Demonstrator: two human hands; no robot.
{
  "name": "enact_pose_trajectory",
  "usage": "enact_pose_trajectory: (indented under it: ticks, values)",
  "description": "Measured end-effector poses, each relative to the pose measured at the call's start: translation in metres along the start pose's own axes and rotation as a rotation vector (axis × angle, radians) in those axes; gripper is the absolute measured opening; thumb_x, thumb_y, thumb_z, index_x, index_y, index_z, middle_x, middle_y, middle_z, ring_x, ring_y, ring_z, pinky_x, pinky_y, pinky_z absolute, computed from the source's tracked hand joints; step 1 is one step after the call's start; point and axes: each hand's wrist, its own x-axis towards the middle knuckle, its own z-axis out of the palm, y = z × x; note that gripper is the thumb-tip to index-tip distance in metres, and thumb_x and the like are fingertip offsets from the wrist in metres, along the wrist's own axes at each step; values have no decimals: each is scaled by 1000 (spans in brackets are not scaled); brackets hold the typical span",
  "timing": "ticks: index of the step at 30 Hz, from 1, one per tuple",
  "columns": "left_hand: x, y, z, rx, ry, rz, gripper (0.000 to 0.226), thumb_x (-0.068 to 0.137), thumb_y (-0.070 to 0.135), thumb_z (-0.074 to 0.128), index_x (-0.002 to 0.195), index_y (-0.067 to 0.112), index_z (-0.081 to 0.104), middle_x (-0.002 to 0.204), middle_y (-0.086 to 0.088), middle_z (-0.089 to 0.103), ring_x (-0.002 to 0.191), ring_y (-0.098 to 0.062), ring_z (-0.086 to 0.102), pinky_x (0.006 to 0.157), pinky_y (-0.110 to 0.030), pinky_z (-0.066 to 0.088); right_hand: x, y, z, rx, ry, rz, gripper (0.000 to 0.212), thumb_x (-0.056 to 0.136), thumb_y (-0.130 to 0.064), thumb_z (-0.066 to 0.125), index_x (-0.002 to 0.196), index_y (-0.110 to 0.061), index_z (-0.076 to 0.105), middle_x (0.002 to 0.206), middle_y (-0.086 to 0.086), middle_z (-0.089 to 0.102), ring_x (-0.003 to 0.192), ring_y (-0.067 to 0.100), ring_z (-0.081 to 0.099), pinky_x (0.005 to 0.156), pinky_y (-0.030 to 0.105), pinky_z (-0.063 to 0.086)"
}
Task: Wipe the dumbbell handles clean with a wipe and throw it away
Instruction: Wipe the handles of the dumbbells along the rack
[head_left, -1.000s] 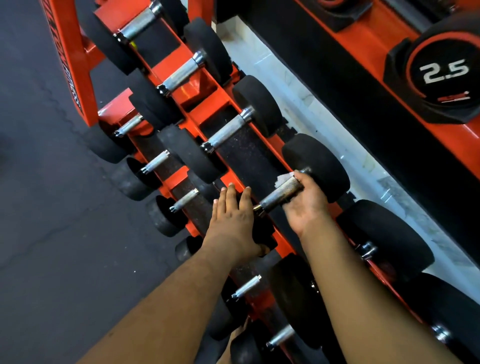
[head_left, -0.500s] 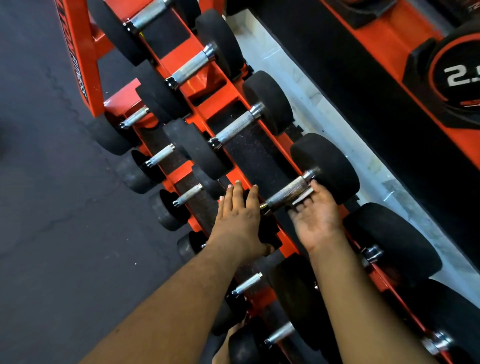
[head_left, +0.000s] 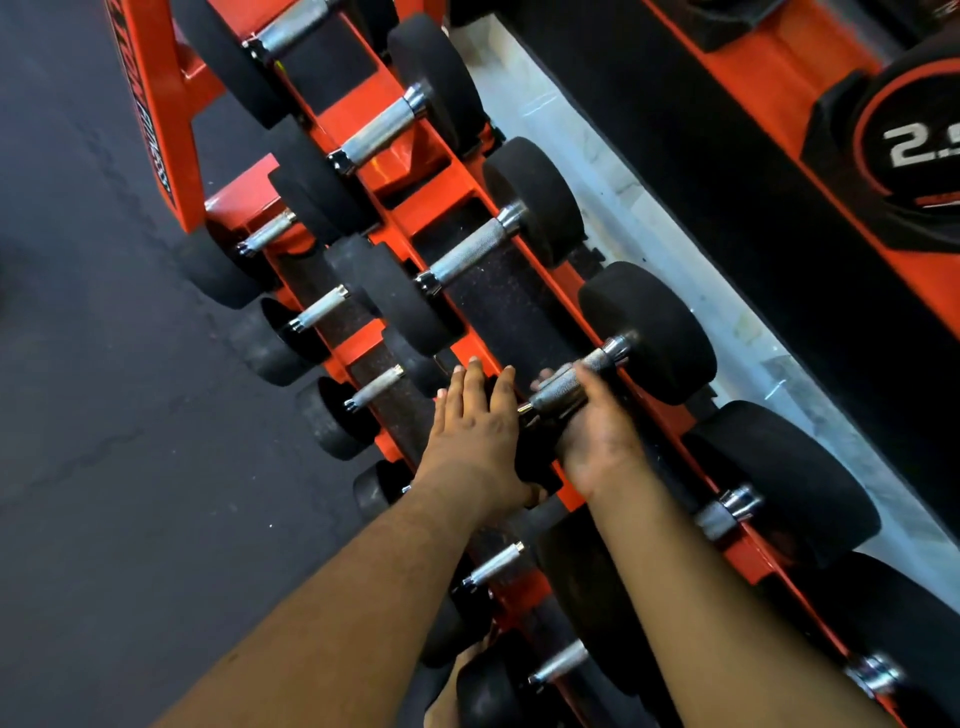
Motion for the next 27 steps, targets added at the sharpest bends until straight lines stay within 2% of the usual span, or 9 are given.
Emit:
enact_pose_trajectory:
  ticks: [2, 4, 6, 8, 12, 16, 19, 23, 27]
  values:
    - [0, 0, 0, -3, -2, -4, 135, 72, 49, 86, 161, 19, -11, 166, -16, -23, 154, -31, -23, 126, -47, -8, -4, 5, 2, -52, -26, 59, 29, 98, -37, 59, 81, -17, 72, 89, 3, 72, 85, 19, 69, 85, 35, 53]
    - [1, 0, 0, -2, -4, -5, 135, 72, 50, 86, 161, 20, -10, 166, -16, -23, 154, -31, -23, 126, -47, -8, -4, -1, -2, -59, -36, 40, 39, 98, -41, 57, 74, -19, 77, 86, 2, 73, 82, 18, 69, 80, 34, 54]
    - [1, -1, 2, -3, -1, -1, 135, 71, 50, 86, 161, 20, -10, 166, -16, -22, 154, -31, -23, 126, -47, -9, -3, 1, -5, -110, -36, 34, 40, 96, -51, 56, 96, -17, 78, 98, 4, 74, 88, 19, 70, 75, 31, 56]
    - [1, -1, 1, -3, 1, 0, 135, 71, 49, 87, 161, 20, -9, 166, -16, -23, 154, -31, -23, 126, -46, -9, -2, 12, -8, -211, -29, 49, 51, 94, -55, 58, 119, -11, 70, 115, 10, 73, 102, 26, 71, 79, 34, 58]
    - [2, -1, 1, 1, -7, -6, 136, 71, 49, 87, 161, 20, -11, 166, -16, -24, 154, -30, -23, 125, -45, -11, -5, 23, -14, -331, 30, -54, 32, 99, -35, 61, 118, -11, 67, 111, 16, 75, 100, 28, 73, 74, 35, 59]
    - [1, -1, 1, -12, -5, -6, 135, 72, 50, 86, 161, 21, -11, 166, -15, -24, 154, -30, -24, 125, -45, -11, -10, 31, -28, -348, 67, -79, 17, 103, -14, 54, 107, -7, 68, 106, 20, 74, 94, 28, 73, 85, 38, 57]
    - [1, -1, 1, -11, -3, -4, 135, 72, 50, 86, 162, 21, -10, 166, -15, -23, 154, -30, -23, 125, -45, -12, -13, 19, -24, -242, 65, -50, 16, 102, -13, 54, 103, -6, 67, 95, 15, 75, 80, 20, 73, 74, 31, 60]
    - [1, -1, 2, 1, 2, -1, 136, 72, 50, 87, 162, 21, -11, 166, -15, -23, 154, -30, -23, 125, -45, -11, -5, -25, -3, 17, 135, -102, 21, 101, -23, 55, 114, -9, 63, 109, 11, 70, 100, 22, 67, 100, 38, 49]
    - [1, -2, 3, -10, 7, 2, 134, 72, 49, 86, 161, 22, -10, 167, -15, -23, 154, -30, -24, 125, -45, -11, -6, -39, 10, 94, 157, -162, 30, 95, -22, 60, 123, -14, 59, 115, 7, 67, 109, 22, 63, 102, 41, 45]
